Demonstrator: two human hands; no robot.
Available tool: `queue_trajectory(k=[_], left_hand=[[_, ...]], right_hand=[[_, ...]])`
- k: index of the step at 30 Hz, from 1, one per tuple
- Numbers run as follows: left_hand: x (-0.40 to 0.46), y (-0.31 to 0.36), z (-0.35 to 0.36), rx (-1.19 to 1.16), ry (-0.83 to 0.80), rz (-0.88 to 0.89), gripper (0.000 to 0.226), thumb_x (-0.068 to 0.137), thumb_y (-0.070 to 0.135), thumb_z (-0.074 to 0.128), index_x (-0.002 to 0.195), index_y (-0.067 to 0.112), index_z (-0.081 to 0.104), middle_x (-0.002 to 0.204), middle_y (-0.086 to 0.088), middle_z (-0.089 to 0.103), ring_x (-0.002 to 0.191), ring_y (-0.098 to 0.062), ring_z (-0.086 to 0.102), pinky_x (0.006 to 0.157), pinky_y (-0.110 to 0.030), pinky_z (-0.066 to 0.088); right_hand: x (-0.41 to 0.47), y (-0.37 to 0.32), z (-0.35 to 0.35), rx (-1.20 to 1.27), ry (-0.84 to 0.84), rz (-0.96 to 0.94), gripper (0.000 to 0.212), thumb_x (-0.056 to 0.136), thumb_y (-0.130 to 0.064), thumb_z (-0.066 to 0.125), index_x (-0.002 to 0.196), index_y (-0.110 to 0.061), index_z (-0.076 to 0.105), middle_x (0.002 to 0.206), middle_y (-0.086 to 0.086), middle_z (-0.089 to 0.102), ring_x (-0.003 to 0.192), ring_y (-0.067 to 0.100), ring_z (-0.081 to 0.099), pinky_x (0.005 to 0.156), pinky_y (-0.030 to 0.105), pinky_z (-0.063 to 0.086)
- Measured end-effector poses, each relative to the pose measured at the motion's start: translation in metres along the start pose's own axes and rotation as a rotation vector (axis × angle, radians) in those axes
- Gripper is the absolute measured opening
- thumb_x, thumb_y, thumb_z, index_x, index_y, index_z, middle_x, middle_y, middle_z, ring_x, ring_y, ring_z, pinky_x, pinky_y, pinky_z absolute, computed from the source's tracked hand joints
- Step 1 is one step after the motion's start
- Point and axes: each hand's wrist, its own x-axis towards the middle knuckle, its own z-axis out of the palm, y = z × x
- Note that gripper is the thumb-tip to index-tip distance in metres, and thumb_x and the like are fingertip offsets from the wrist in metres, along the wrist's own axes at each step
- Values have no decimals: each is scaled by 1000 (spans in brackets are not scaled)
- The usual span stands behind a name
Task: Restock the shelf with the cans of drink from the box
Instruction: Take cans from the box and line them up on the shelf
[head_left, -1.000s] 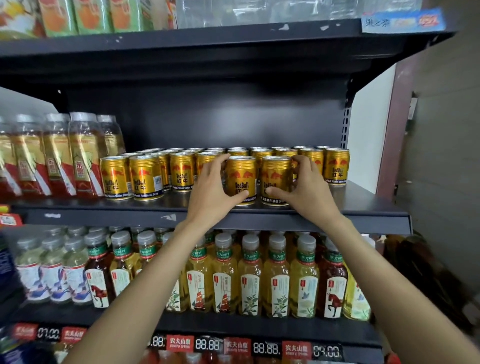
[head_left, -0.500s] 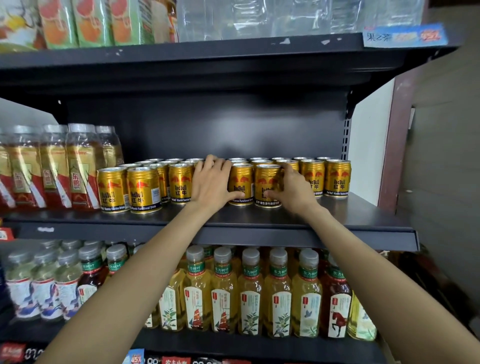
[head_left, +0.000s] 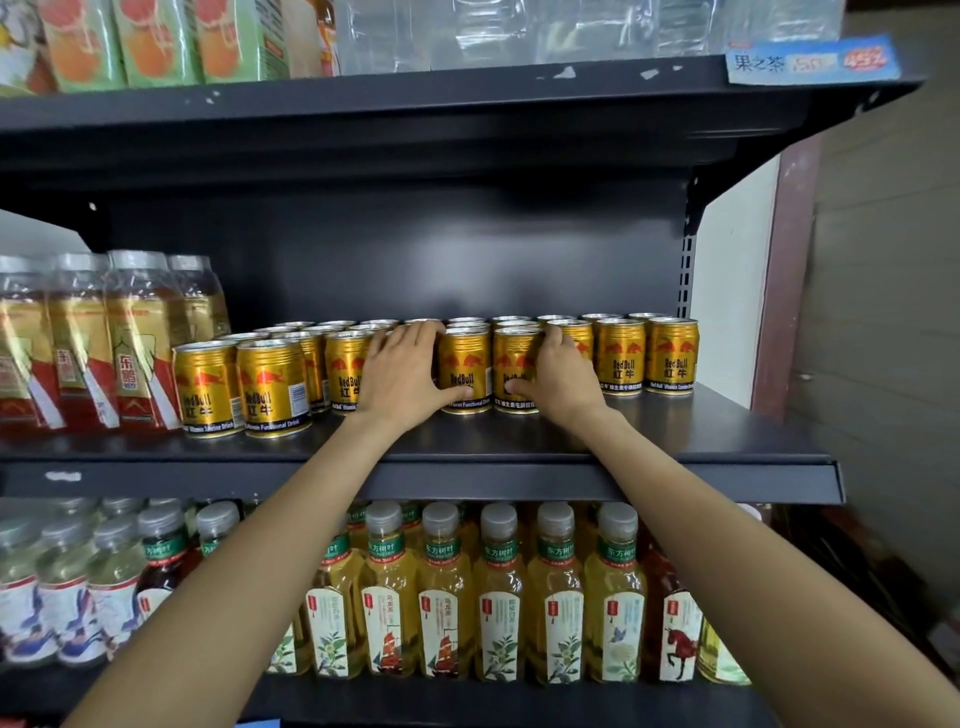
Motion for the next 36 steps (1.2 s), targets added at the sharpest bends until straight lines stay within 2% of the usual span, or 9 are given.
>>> queue_trajectory(k=[8, 13, 17, 19, 23, 26, 30, 34, 36], left_hand=[[-4, 3, -5, 8, -16, 1, 78, 77, 57, 64, 138, 16, 38, 142, -8, 44, 134, -25, 35, 111, -41, 25], [-34, 27, -33, -167, 202, 11, 45, 89, 42, 55, 127, 19, 51, 127, -1, 57, 124, -19, 45, 103, -39, 36], [-78, 48, -53, -454, 453, -46, 26, 88, 37, 51, 104, 22, 64, 95, 19, 63, 98, 2, 48, 97, -22, 28], [-106, 58, -57, -598, 536, -105, 18, 89, 32, 51, 97, 22, 64, 89, 18, 62, 91, 1, 51, 94, -18, 29], [-172, 71, -47, -826, 603, -197, 13, 90, 23, 48, 94, 18, 60, 83, 15, 60, 79, -14, 60, 78, -30, 46], [-233, 71, -25, -704, 434, -191, 14, 88, 22, 51, 92, 16, 63, 87, 18, 59, 83, -6, 56, 76, -20, 43], [-327, 62, 4, -450, -34, -132, 20, 84, 29, 54, 92, 16, 67, 87, 7, 66, 91, -9, 54, 77, -18, 39], [-413, 43, 24, -413, -558, -234, 23, 82, 36, 60, 104, 29, 61, 99, 13, 63, 99, -10, 56, 82, -22, 43], [-447, 36, 28, -405, -733, -250, 29, 81, 39, 64, 109, 35, 58, 105, 18, 63, 103, -5, 56, 88, -26, 44]], right_hand=[[-5, 1, -8, 14, -61, 15, 89, 82, -39, 67, 146, -4, 15, 149, 17, 29, 131, 35, 40, 98, 41, 43], [-44, 5, -18, 136, 253, -143, 64, 89, -38, 58, 142, -15, 33, 139, 8, 45, 128, 25, 41, 97, 33, 42], [-98, 2, -15, 413, 548, -166, 32, 93, -30, 54, 121, -15, 55, 115, -2, 61, 105, 11, 55, 85, 22, 45], [-130, 0, -8, 526, 653, -188, 24, 93, -26, 51, 112, -12, 60, 102, -6, 61, 93, 5, 56, 80, 17, 45], [-197, 8, 20, 576, 609, -286, 19, 92, -15, 48, 100, -5, 62, 92, -6, 59, 82, 5, 56, 73, 12, 44], [-250, 28, 50, 582, 217, -274, 19, 92, -19, 48, 103, -13, 62, 92, -6, 63, 83, 1, 57, 72, 10, 44], [-318, 65, 95, 518, -304, -117, 23, 89, -25, 52, 109, -22, 62, 102, -10, 65, 90, 4, 62, 74, 20, 50], [-377, 93, 122, 526, -493, 56, 21, 86, -11, 61, 105, -19, 64, 94, -7, 66, 82, 2, 61, 70, 12, 47], [-403, 104, 138, 480, -584, 150, 22, 84, -9, 64, 105, -17, 65, 93, -2, 68, 83, 11, 65, 73, 24, 53]])
